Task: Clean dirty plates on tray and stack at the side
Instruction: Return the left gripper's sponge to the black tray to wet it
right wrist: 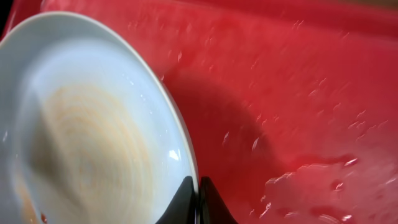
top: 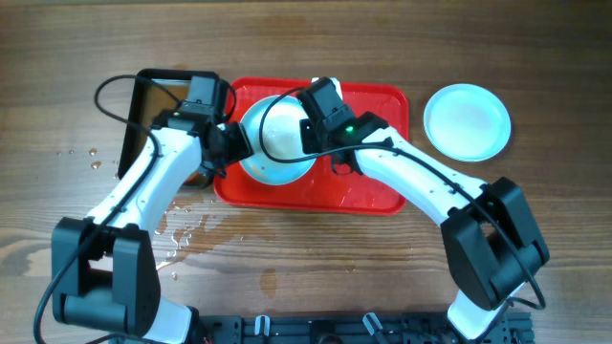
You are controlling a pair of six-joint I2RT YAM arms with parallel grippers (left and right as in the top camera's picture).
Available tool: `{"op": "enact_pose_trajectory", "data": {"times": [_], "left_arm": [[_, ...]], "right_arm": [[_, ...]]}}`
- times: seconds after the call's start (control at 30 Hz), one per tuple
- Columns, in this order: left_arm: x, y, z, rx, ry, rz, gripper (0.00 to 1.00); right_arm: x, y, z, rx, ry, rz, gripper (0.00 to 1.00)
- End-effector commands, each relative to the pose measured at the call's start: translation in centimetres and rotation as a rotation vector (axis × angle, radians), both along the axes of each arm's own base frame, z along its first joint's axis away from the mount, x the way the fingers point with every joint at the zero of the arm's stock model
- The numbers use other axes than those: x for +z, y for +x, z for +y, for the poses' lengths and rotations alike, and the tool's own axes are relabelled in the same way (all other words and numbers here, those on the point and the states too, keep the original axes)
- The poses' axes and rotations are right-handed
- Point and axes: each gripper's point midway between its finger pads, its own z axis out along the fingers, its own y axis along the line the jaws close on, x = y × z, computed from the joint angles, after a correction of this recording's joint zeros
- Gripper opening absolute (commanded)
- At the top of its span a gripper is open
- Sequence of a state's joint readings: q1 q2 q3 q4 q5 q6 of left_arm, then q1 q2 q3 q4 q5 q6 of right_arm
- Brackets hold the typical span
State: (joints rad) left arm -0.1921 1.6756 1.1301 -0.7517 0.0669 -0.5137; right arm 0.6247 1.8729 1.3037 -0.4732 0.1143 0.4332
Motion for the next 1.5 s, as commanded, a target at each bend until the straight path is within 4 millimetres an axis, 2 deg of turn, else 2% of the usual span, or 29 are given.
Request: {"op": "enact_pose_trajectory", "data": {"times": [0.0, 0.2, 0.33, 0.4, 0.53, 0.63, 0.73, 0.87, 1.0, 1.17, 1.23, 1.3, 1.37, 1.4, 1.47], "left_arm": [[0.1, 1.0, 3.9, 0.131, 0.023, -0.022, 0.66], [0.0, 0.6, 8.7, 0.279, 0.030, 0.007, 0.73], [-0.2, -0.1, 9.4, 0.376, 0.013, 0.038, 0.68], [-0.2, -0.2, 9.4, 0.428, 0.002, 0.046, 0.69], [-0.1, -0.3, 12.5, 0.503, 0.168, 0.014, 0.72], [-0.5, -0.5, 13.6, 0.516, 0.235, 0.021, 0.74], [-1.8, 0.0, 13.5, 0.496, 0.232, 0.037, 0.78], [-3.5, 1.5, 11.5, 0.398, 0.129, 0.039, 0.77], [-4.7, 1.9, 11.1, 0.392, 0.103, 0.050, 0.64], [-6.3, 0.6, 11.0, 0.389, 0.115, 0.125, 0.61], [-6.7, 0.3, 11.1, 0.389, 0.124, 0.142, 0.56], [-6.9, 0.2, 11.6, 0.393, 0.149, 0.146, 0.41], [-6.9, 0.4, 11.8, 0.396, 0.162, 0.137, 0.11], [-6.9, 0.6, 11.8, 0.397, 0.160, 0.129, 0.04], [-6.7, 0.8, 11.8, 0.398, 0.158, 0.118, 0.04]], "right_arm": [[0.2, -2.1, 1.4, -0.018, 0.132, 0.123, 0.04], [-1.3, -2.6, 0.5, -0.050, 0.108, 0.141, 0.04], [-1.1, -2.3, 0.7, -0.051, 0.116, 0.129, 0.04], [-1.1, -2.3, 0.7, -0.056, 0.119, 0.129, 0.05], [-1.1, -2.3, 0.7, -0.055, 0.118, 0.131, 0.04], [-1.2, -2.4, 0.7, -0.055, 0.116, 0.134, 0.04], [-1.1, -2.3, 0.7, -0.056, 0.117, 0.132, 0.04], [-1.2, -2.4, 0.7, -0.055, 0.116, 0.133, 0.04], [-1.2, -2.4, 0.7, -0.055, 0.116, 0.133, 0.04], [-1.2, -2.4, 0.7, -0.055, 0.116, 0.133, 0.04], [-1.2, -2.4, 0.7, -0.055, 0.116, 0.133, 0.04], [-1.2, -2.4, 0.7, -0.055, 0.116, 0.133, 0.04], [-1.2, -2.4, 0.7, -0.055, 0.116, 0.134, 0.04], [-1.2, -2.4, 0.7, -0.055, 0.116, 0.133, 0.04], [-1.2, -2.4, 0.6, -0.055, 0.115, 0.134, 0.04]]}}
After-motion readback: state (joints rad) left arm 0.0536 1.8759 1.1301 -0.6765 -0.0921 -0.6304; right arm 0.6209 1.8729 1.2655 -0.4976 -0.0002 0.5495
